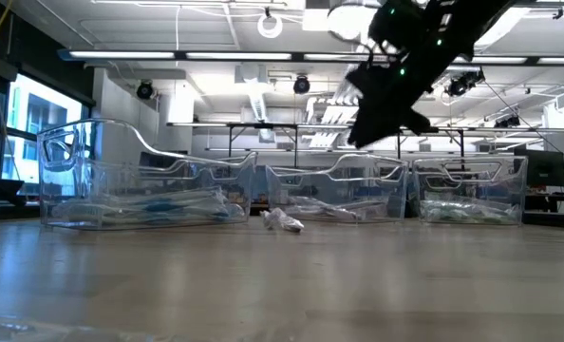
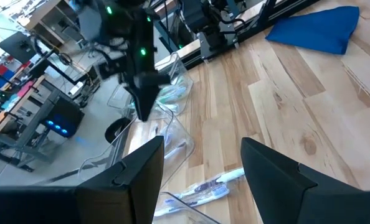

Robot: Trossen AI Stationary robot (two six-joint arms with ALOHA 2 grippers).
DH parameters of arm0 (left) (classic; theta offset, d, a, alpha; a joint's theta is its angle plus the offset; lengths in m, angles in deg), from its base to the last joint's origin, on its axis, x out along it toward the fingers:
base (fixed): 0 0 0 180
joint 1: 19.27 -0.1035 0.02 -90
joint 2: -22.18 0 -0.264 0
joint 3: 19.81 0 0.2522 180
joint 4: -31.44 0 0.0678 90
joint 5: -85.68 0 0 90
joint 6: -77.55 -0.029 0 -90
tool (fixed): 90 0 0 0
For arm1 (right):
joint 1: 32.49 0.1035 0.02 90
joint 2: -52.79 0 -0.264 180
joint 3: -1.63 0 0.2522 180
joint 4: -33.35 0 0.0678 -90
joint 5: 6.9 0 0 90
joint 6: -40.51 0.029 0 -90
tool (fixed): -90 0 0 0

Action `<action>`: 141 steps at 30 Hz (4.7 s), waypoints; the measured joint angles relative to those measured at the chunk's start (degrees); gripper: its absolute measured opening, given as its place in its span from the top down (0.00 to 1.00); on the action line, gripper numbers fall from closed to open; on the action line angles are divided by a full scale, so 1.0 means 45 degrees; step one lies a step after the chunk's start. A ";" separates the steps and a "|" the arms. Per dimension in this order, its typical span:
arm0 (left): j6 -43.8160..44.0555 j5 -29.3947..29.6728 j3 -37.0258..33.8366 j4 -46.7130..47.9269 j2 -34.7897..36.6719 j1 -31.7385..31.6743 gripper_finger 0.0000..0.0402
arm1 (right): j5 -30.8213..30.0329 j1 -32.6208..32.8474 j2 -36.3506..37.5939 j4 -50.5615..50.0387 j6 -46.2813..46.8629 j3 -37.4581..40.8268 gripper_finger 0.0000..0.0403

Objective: Pick & Place Toothbrushes
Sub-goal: Put the purple toothbrush into the top center transparent bin

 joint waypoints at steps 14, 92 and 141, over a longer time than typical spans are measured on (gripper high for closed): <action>-0.0001 0.0000 -0.0004 -0.0005 0.0000 0.0000 0.49 | 0.0553 0.2578 0.2233 0.0216 -0.0500 -0.0011 0.99; 0.0200 0.0005 -0.0004 0.0005 0.0005 0.0000 0.49 | -0.0751 0.5313 -0.7506 0.0210 0.3217 -0.4046 1.00; 0.0203 -0.0005 -0.0004 0.0015 0.0000 0.0000 0.49 | 0.2113 0.7634 -0.5152 -0.6200 0.5497 -0.4050 1.00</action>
